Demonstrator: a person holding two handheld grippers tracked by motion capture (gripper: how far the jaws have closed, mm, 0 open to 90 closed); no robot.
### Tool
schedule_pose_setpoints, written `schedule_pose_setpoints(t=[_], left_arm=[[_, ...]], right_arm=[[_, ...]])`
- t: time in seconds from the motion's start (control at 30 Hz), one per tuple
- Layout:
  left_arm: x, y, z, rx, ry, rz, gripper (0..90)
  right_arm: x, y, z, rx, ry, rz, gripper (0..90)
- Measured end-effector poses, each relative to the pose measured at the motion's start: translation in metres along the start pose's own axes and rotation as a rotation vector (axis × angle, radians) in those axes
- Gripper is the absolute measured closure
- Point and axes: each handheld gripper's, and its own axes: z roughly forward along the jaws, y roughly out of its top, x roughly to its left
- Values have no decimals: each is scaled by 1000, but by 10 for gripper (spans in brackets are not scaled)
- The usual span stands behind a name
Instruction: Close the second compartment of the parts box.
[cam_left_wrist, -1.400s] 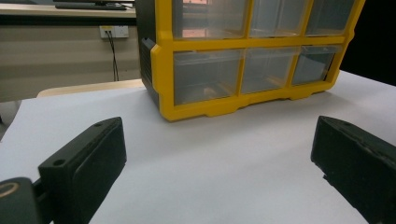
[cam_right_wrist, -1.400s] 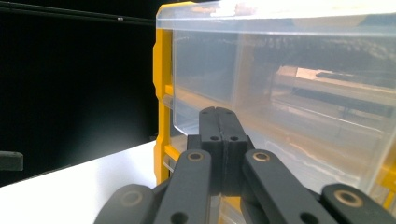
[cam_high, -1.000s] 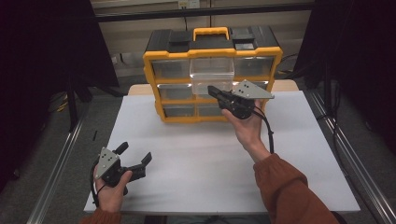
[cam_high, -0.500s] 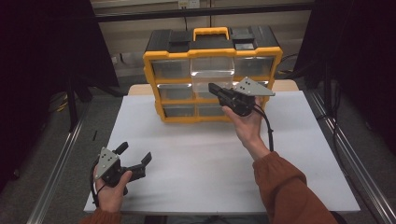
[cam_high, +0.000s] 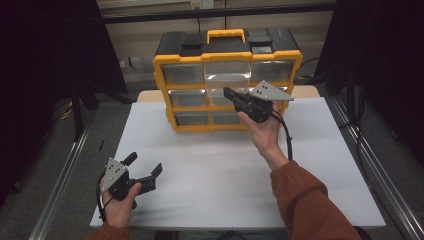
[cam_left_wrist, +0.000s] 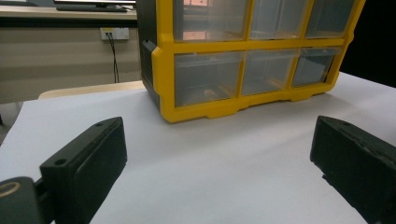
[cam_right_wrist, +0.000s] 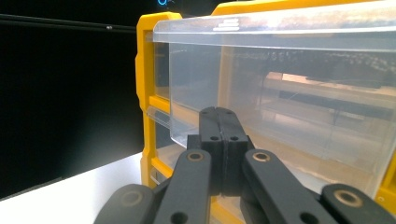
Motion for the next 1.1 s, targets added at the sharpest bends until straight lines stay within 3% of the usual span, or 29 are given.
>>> schedule_pose_setpoints(t=[0.33, 0.53, 0.73, 0.9, 1.07, 1.1], left_arm=[[0, 0, 0, 3, -1, 14, 38], [0, 0, 0, -3, 1, -2, 38], [0, 0, 0, 2, 1, 17, 38], [0, 0, 0, -4, 5, -4, 38], [1, 0, 0, 3, 3, 14, 38], [0, 0, 0, -2, 4, -5, 38]], right_arm=[[-2, 0, 3, 4, -4, 1, 900], [-4, 0, 4, 0, -11, 10, 900], [-5, 0, 5, 1, -10, 10, 900], [-6, 0, 7, 2, -17, 15, 900], [-7, 0, 8, 7, -20, 13, 900], [-7, 0, 8, 4, -20, 13, 900]])
